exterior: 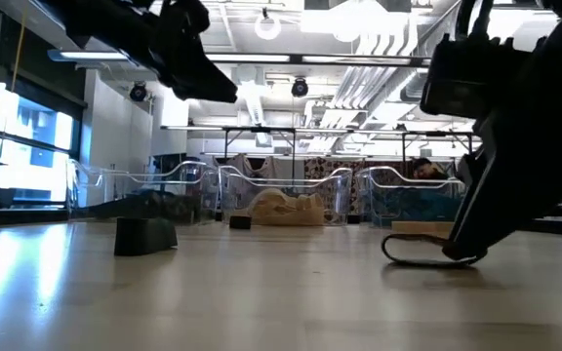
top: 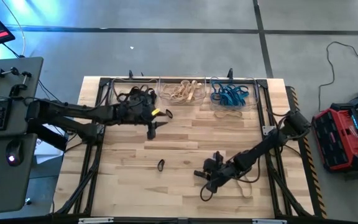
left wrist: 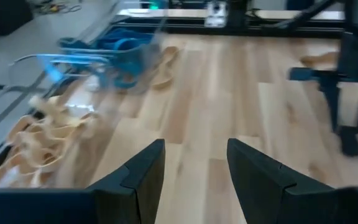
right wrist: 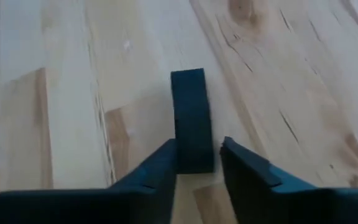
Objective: Sort rubber bands into baskets
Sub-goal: Put the black rubber band into the left transparent bin
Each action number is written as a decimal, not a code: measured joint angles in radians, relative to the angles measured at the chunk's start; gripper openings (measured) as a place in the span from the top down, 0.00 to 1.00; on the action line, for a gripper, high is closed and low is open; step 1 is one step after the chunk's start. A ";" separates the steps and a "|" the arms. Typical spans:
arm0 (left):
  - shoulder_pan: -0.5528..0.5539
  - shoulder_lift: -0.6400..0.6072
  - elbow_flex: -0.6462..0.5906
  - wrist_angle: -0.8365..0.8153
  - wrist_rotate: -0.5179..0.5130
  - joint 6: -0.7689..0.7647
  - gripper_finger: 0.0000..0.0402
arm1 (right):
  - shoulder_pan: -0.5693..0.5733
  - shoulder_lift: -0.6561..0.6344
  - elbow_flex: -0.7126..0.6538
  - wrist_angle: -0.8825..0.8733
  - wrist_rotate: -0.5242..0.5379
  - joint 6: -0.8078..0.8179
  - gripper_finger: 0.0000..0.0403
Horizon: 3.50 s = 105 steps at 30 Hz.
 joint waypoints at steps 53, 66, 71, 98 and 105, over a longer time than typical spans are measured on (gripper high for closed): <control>-0.366 0.252 0.000 0.059 -0.093 0.047 0.59 | -0.102 0.023 0.107 -0.068 -0.044 -0.501 0.96; -0.345 0.260 0.002 0.159 -0.078 -0.116 0.54 | -0.212 -0.043 0.109 0.117 0.136 -0.809 1.00; -0.346 0.287 0.016 0.170 -0.062 -0.094 0.52 | -0.225 -0.043 0.109 0.191 0.167 -0.880 1.00; -0.365 0.341 0.147 0.066 -0.101 0.087 0.98 | -0.225 -0.042 0.109 0.234 0.158 -0.878 0.88; -0.321 0.220 0.150 -0.100 -0.181 0.036 0.99 | -0.225 -0.042 0.109 0.184 0.210 -0.782 0.63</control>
